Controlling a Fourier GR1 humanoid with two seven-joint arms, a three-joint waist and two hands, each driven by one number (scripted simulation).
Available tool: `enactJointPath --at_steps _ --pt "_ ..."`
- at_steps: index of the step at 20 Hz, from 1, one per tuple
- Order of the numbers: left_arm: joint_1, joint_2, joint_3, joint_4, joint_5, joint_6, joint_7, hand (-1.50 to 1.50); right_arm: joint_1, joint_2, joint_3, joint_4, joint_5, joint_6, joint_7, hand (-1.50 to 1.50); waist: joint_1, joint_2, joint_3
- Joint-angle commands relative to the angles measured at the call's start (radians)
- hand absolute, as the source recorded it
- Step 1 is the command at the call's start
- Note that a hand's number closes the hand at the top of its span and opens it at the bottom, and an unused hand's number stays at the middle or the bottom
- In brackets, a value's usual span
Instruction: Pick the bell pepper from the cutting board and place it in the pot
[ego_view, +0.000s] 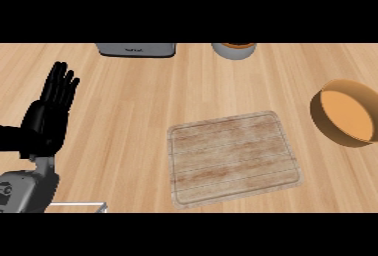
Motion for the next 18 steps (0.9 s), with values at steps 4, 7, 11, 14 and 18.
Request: enactJointPath --at_steps 4,7,11,14,18 --pt "-0.046 -0.012 -0.003 0.007 0.006 -0.005 0.018 0.00 -0.108 -0.027 0.034 0.294 0.007 0.144 0.033 -1.50 0.001 0.013 0.011" --pt "-0.022 -0.034 -0.015 -0.019 0.006 0.000 0.015 0.00 -0.149 -0.043 0.057 0.406 0.015 0.156 -0.073 -1.50 0.004 0.012 0.012" --pt "-0.041 -0.072 -0.044 0.019 -0.044 0.042 -0.016 0.00 -0.210 -0.009 0.072 0.482 0.015 0.115 -0.180 -1.50 -0.002 0.013 0.012" --pt "-0.005 -0.038 -0.002 -0.021 0.002 0.000 0.011 0.00 -0.188 -0.023 0.015 0.488 -0.062 0.154 -0.277 -1.50 -0.012 0.006 0.011" --pt "-0.008 -0.040 0.013 0.019 0.005 -0.001 -0.026 0.00 -0.232 -0.060 -0.081 0.541 -0.173 0.283 -0.235 -1.50 -0.024 0.005 0.010"
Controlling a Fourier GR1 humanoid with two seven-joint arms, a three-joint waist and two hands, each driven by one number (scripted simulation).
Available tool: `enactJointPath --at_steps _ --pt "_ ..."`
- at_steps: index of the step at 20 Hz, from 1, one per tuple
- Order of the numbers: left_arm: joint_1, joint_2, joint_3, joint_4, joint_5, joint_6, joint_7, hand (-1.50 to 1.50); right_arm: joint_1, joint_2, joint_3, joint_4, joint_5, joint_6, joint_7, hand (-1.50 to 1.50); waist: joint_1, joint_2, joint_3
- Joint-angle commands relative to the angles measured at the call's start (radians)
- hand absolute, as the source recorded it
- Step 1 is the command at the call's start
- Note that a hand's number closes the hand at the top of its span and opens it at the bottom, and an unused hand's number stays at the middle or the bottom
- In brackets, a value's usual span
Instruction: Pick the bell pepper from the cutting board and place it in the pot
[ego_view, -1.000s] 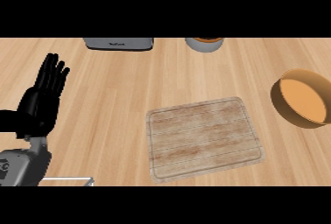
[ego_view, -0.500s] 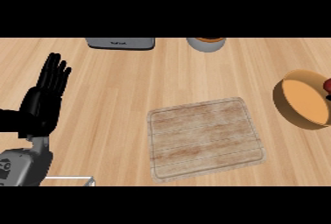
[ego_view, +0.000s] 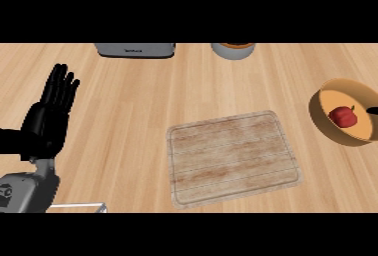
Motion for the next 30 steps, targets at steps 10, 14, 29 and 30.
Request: enactJointPath --at_steps 10,14,29,30 --pt "-0.078 -0.018 0.014 0.017 0.014 0.006 0.050 0.00 -0.084 -0.128 -0.224 0.209 -0.239 0.169 0.106 -1.50 -0.004 0.016 0.009" --pt "-0.073 -0.007 0.020 0.013 0.015 0.003 0.038 0.00 -0.037 -0.220 -0.266 0.255 -0.279 0.246 0.069 -1.50 0.001 0.023 0.011" --pt "-0.049 -0.034 -0.024 -0.008 -0.002 0.020 0.019 0.00 0.044 -0.362 -0.349 0.289 -0.374 0.318 0.088 -1.50 0.012 0.035 0.018" --pt "-0.061 0.000 0.025 -0.004 0.037 -0.009 0.025 0.00 0.076 -0.367 -0.340 0.289 -0.367 0.346 0.070 -1.50 0.007 0.036 0.019"
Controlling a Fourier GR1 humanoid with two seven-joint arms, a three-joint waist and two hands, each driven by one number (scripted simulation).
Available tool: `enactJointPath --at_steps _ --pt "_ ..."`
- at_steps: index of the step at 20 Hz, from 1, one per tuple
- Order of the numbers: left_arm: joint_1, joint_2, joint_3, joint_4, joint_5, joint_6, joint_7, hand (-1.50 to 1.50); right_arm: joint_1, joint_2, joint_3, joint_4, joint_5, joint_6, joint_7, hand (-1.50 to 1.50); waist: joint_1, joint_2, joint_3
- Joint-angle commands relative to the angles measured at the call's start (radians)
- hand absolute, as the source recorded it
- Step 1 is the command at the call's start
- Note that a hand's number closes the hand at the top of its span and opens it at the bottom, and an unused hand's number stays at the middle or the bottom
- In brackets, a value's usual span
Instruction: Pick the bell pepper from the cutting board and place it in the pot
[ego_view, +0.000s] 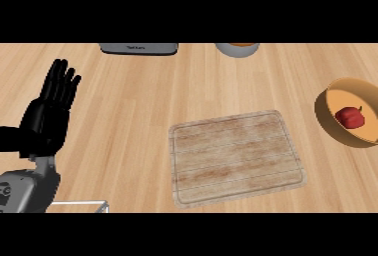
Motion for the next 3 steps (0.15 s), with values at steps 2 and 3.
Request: enactJointPath --at_steps 2,3 --pt "-0.032 -0.019 -0.017 0.000 -0.010 0.011 0.007 0.00 0.049 -0.020 -0.016 0.008 -0.019 0.084 -0.080 -1.50 -0.006 0.012 0.012" --pt "-0.031 0.007 0.028 0.002 0.033 -0.011 0.026 0.00 0.076 -0.014 -0.016 0.002 -0.020 0.077 -0.108 -1.50 -0.004 0.012 0.012"
